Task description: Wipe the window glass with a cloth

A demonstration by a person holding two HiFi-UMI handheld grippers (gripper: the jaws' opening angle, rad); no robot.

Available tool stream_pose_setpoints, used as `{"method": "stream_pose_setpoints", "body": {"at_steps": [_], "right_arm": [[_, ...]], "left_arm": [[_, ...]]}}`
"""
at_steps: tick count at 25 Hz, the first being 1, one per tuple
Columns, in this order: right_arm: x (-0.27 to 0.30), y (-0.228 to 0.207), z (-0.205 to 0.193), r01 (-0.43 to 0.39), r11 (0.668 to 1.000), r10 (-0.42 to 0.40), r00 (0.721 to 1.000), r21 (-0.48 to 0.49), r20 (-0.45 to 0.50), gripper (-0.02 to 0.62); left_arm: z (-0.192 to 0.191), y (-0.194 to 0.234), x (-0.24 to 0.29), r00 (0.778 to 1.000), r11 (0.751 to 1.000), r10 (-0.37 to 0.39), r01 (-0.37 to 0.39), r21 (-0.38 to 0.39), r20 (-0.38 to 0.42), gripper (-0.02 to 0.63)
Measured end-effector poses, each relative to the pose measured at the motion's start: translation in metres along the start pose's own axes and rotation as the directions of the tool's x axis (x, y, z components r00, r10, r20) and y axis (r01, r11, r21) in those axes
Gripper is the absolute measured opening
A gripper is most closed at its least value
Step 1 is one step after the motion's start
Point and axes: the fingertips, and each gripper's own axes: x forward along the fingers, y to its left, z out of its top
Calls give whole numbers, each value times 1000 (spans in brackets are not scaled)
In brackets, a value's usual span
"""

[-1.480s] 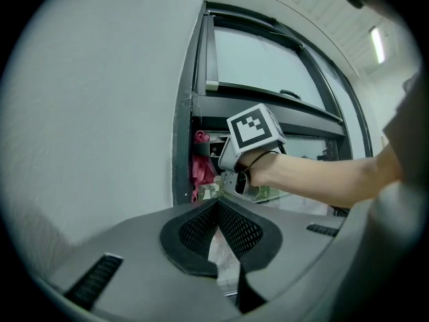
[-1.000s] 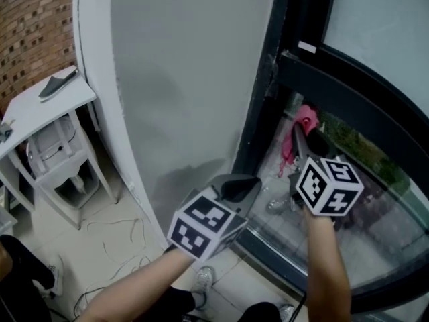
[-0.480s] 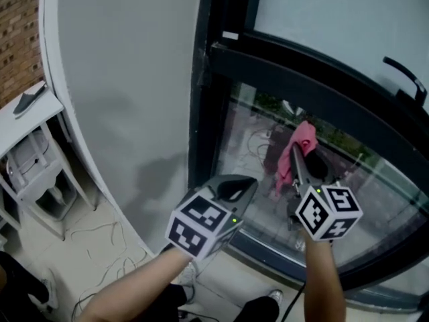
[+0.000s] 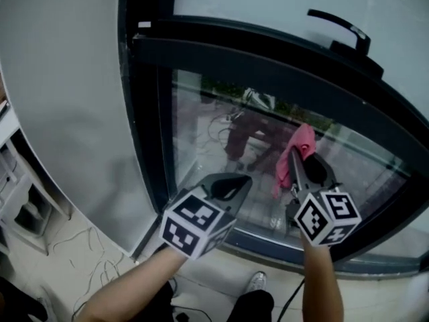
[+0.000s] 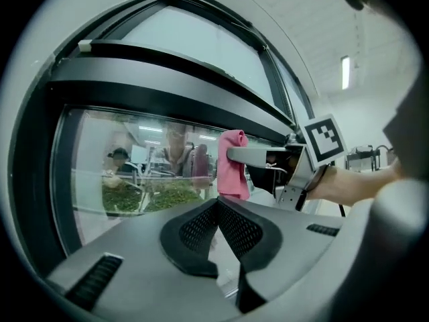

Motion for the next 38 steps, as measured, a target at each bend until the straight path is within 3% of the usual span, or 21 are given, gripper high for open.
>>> {"method": "stream_pose_setpoints", "body": {"at_steps": [11, 18, 24, 29, 35, 38], "right_arm": [[-95, -107, -25, 204, 979, -204, 978, -11, -28, 69], [-167, -169, -41, 347, 937, -350, 934, -49, -72, 69], [-210, -206, -48, 420, 904, -426, 901, -85, -78, 69], [-246, -242, -52, 503, 858, -512, 854, -107, -89, 69], [-279, -290, -60, 638, 767, -642, 761, -73, -92, 69], [-283, -304, -65, 673, 736, -677, 729, -74, -98, 69]], "left_arm": [[-13, -88, 69, 988, 988, -152, 151, -8, -11, 6], [-34, -157, 102, 969, 969, -245, 244, -27, -31, 6], [-50, -199, 114, 956, 957, -288, 286, -34, -51, 6], [-58, -236, 128, 945, 946, -323, 321, -39, -56, 6], [-69, -275, 148, 918, 921, -390, 388, -35, -77, 6], [-70, -285, 155, 909, 912, -410, 409, -31, -79, 6]]}}
